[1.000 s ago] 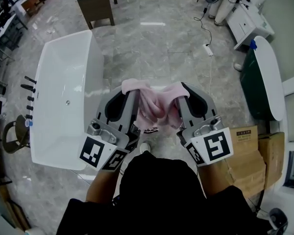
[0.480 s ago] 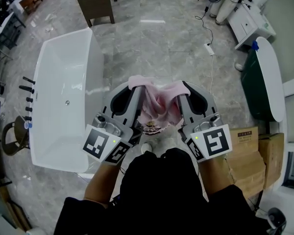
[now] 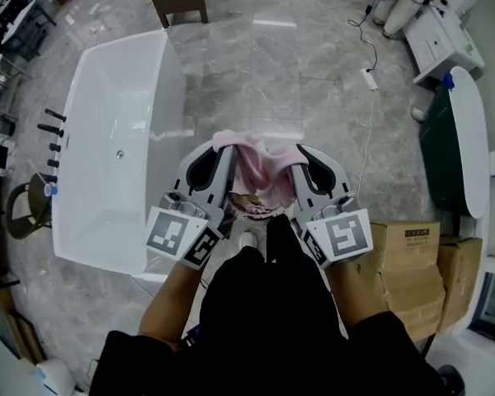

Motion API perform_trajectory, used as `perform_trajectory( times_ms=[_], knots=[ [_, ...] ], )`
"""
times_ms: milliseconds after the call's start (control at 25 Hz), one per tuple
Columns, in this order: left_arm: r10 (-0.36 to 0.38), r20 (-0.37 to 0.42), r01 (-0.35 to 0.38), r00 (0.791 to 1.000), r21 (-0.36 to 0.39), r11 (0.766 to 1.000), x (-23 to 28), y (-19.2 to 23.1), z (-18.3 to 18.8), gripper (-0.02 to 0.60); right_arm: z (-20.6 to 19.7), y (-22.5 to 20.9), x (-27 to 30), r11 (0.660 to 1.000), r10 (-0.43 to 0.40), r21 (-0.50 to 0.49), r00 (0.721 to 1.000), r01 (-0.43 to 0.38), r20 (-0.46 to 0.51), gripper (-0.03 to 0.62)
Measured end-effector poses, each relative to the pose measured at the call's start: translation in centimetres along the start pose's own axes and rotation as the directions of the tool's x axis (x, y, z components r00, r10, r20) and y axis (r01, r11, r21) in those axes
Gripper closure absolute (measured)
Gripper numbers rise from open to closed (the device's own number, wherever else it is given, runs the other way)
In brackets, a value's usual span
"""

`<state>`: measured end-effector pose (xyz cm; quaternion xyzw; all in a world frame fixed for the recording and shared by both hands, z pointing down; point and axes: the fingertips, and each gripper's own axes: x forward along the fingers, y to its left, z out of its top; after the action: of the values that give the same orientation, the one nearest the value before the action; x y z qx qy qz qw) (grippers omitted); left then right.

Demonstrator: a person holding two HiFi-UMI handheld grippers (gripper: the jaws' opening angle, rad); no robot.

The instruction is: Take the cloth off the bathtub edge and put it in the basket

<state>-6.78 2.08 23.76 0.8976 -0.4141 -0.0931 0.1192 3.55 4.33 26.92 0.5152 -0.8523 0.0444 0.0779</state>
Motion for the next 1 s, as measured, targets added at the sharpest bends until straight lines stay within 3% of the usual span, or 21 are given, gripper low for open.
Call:
perform_trajectory(
  times_ms=[240,440,720,1000],
  knots=[
    [0.092,-0.097,-0.094,0.991,-0.011,0.996,-0.8,1.5,-5.2,0.565,-5.2,-0.4,1.2,0.996,0.079,0.035,0.995,-0.077,-0.065,0.56],
    [0.163,-0.201,-0.17,0.966,-0.019,0.985,-1.0,2.7,-11.2,0.565,-10.9,-1.0,2.3,0.99,0.132,0.061,0.981,-0.124,-0.145,0.562],
    [0.166,-0.365,-0.18,0.916,-0.005,0.984,-0.1,3.2,-19.0,0.565,-17.5,-2.1,4.8,0.981,0.195,0.051,0.955,-0.188,-0.226,0.56],
    [0.185,-0.525,-0.256,0.831,-0.066,0.964,1.4,4.3,-26.3,0.565,-24.1,-3.4,6.6,0.966,0.256,0.112,0.913,-0.232,-0.317,0.56]
  ],
)
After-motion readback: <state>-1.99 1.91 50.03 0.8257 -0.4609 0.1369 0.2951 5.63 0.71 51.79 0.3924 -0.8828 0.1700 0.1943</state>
